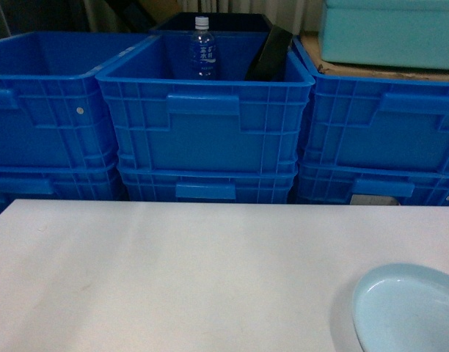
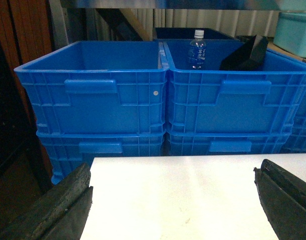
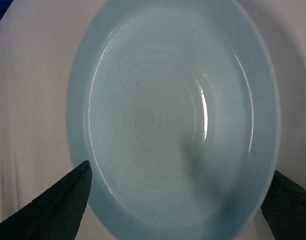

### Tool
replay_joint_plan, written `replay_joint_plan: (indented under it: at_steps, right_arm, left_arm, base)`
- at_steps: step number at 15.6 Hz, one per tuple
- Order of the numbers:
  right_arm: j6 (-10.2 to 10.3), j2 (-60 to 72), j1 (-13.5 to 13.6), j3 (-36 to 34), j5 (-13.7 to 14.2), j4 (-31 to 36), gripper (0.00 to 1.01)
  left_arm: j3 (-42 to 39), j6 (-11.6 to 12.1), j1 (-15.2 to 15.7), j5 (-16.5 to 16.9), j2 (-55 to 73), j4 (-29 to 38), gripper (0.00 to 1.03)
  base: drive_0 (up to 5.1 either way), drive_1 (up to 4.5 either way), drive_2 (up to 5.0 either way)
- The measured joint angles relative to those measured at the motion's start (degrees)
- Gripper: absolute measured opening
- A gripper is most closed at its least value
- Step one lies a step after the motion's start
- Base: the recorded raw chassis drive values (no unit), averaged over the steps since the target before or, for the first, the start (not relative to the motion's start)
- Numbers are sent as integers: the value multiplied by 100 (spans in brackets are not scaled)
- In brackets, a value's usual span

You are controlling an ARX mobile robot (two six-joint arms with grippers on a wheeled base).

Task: Place blue tray on left shelf second layer neatly

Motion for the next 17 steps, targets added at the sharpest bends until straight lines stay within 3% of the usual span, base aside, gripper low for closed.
replay_joint_plan:
  at_steps: [9,12,14,15,17]
  right_arm:
    - [94,52,221,-146,74,291,95]
    - [-28,247,118,-201,192,479,61]
    - [-232,315,-323,-334,140,402,39]
    - [-398,376,-695,-452,22,310,25]
    - [-503,450,-925,-553,-26,330,3]
  left_arm:
    - [0,0,0,0,0,0,98]
    - [0,2,0,-2,0,2,98]
    - [0,0,0,0,0,0,98]
    - [0,0,0,0,0,0,98]
    - [0,0,0,4,0,2,98]
  base:
    - [0,0,0]
    - [0,0,0]
    - [0,0,0]
    - [0,0,0]
    - [0,0,0]
